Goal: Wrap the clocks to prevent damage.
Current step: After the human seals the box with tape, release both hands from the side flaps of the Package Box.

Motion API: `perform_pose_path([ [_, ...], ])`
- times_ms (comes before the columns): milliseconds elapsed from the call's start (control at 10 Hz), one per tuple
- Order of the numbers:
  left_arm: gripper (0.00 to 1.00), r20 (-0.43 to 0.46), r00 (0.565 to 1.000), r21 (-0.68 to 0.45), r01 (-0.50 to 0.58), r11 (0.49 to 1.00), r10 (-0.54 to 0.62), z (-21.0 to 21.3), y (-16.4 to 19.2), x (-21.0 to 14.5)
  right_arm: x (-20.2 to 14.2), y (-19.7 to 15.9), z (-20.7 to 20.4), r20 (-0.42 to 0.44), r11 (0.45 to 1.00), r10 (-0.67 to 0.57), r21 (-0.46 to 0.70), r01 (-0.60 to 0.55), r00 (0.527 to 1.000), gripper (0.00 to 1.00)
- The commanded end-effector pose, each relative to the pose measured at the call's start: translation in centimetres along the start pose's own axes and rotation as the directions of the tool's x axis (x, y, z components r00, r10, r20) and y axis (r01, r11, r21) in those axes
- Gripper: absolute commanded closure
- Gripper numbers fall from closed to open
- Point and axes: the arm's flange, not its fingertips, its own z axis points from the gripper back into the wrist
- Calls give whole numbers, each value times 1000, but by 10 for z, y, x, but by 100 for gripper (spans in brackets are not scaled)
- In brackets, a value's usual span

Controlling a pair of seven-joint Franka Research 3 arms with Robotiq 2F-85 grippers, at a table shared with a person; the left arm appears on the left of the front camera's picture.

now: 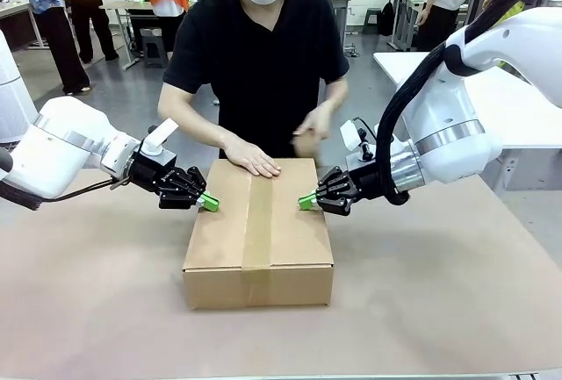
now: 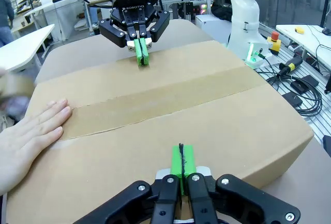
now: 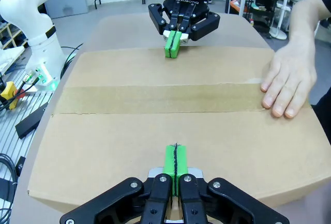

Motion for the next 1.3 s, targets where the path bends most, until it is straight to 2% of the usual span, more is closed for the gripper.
perform_pose_path([
  [0,100,-6,1000,2,-1,1000,1,-1,0,-1,-2,0,-2,-7,1000,-12,-2,12,1000,99],
  [800,100,0,1000,0,0,1000,0,0,0,0,0,0,0,0,1000,0,0,0,1000,99],
  [900,100,-27,1000,-28,2,1000,-2,21,-3,21,21,4,25,-10,1000,24,20,-24,1000,99],
  [1000,100,-48,999,-24,2,1000,-3,37,-7,42,50,16,53,-67,999,47,28,-46,997,99],
  [1200,100,-201,980,-24,-12,1000,7,92,-25,120,104,42,103,-204,998,50,33,-44,978,99],
])
